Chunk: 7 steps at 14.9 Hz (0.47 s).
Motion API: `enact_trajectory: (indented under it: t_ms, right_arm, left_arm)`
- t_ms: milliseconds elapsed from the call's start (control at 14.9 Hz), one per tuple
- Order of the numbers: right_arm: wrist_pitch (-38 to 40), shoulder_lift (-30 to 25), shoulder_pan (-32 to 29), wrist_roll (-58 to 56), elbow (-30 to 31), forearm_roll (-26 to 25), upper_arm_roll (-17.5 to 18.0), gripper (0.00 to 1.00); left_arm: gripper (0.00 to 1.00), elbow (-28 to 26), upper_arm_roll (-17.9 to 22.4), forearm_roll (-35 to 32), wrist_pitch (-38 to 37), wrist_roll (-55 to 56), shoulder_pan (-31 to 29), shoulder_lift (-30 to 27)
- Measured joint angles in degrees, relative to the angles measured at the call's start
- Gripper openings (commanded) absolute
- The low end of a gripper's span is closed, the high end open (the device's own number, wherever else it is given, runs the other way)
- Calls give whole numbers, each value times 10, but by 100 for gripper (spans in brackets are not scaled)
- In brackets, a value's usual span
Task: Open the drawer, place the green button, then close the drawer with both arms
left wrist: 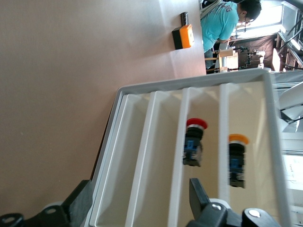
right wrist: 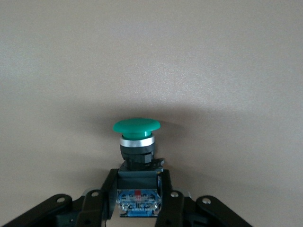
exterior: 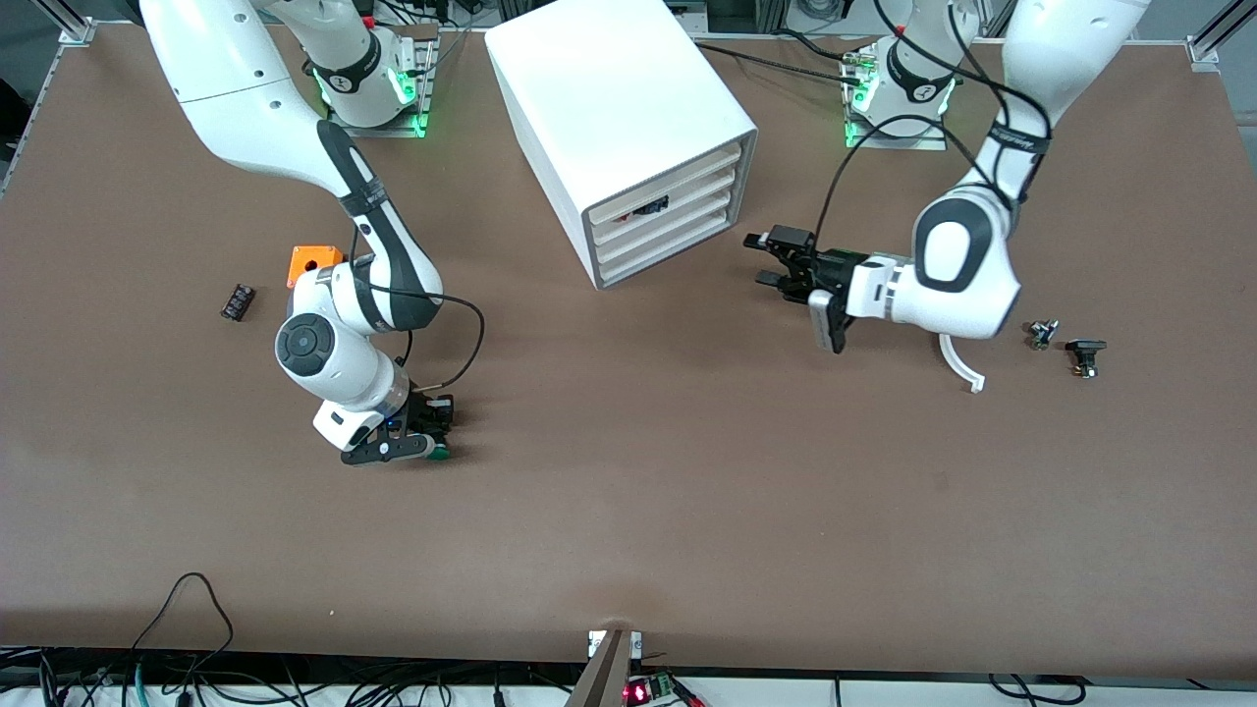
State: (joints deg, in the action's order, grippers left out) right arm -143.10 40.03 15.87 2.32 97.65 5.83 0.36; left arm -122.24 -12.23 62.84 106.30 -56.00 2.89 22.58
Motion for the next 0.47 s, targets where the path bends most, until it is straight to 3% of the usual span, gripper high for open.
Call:
enact_trajectory:
  t_ms: [201, 469]
  right_arm:
    - [7, -1, 0, 0, -9, 0, 0, 0]
    - [109, -5, 0, 17, -67, 0, -2, 0]
  left_arm:
    - [70, -13, -22, 3, 18, -4, 3, 18]
    - [69, -24, -37, 25, 31, -21, 4, 44]
